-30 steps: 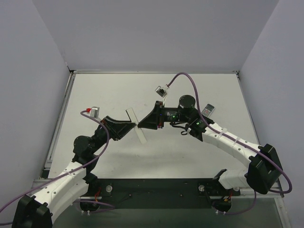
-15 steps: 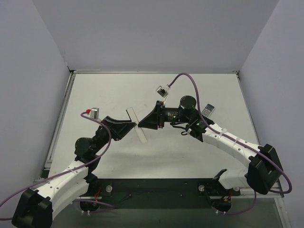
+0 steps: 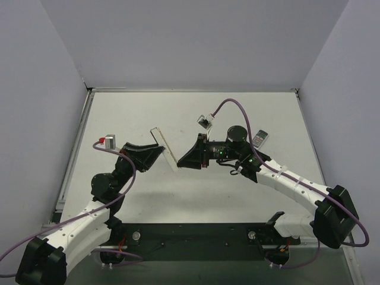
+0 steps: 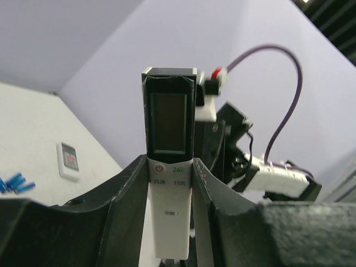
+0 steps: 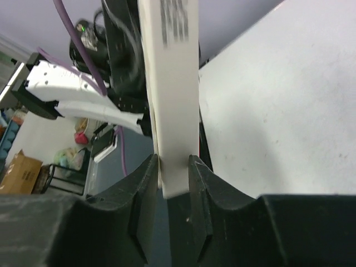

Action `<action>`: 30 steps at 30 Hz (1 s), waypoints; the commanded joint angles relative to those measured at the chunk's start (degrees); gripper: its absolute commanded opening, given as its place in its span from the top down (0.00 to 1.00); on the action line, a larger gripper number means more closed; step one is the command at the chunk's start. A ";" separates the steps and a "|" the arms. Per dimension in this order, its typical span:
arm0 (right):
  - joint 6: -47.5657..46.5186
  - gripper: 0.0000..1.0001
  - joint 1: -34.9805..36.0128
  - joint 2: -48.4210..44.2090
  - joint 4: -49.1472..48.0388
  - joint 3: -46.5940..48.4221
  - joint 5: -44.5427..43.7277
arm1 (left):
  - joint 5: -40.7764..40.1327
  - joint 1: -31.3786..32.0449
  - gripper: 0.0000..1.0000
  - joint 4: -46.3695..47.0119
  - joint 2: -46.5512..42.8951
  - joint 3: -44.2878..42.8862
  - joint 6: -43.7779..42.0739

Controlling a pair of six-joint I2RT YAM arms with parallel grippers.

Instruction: Load the batteries into the remote control

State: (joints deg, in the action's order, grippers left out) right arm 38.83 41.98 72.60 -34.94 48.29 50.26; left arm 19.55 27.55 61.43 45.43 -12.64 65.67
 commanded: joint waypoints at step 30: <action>-8.60 0.38 -2.60 -1.76 17.29 -0.57 -4.83 | -8.13 -2.33 1.00 -9.75 -5.62 7.46 -4.94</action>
State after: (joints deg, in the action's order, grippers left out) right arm 29.12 39.07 71.61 -12.38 47.37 41.71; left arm 9.96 25.41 47.40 39.24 -4.99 60.62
